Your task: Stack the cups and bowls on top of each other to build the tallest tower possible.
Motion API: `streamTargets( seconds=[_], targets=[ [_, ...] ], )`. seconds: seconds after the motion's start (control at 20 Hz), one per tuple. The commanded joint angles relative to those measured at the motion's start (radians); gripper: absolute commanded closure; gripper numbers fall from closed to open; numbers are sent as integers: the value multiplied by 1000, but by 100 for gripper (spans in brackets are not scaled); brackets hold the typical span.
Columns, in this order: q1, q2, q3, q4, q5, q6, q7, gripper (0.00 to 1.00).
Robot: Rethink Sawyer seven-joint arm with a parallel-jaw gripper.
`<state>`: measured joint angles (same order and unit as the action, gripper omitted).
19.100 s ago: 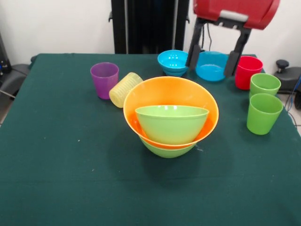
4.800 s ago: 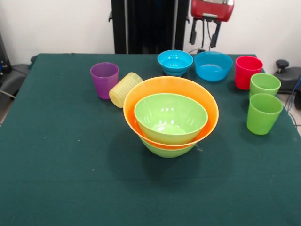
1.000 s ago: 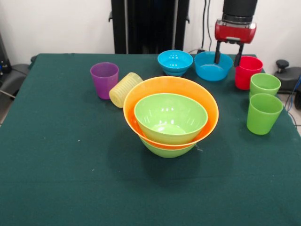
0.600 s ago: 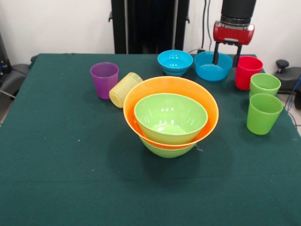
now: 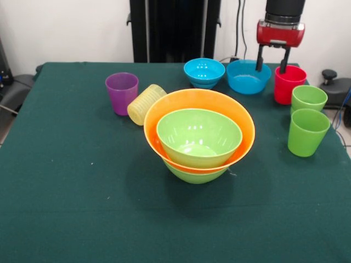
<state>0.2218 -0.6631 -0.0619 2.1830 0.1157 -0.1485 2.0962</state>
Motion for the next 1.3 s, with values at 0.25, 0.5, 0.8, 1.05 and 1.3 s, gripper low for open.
streamTargets(
  seconds=[0.25, 0.5, 0.8, 1.05, 1.3],
  targets=[
    [23, -19, 71, 33, 38, 4, 211, 0],
    [24, -4, 75, 41, 29, -25, 219, 0],
    [24, 31, 80, 43, 25, -67, 234, 0],
    [36, 47, 77, 43, 29, -85, 250, 0],
    [38, 76, 77, 45, 13, -123, 266, 0]
  ],
)
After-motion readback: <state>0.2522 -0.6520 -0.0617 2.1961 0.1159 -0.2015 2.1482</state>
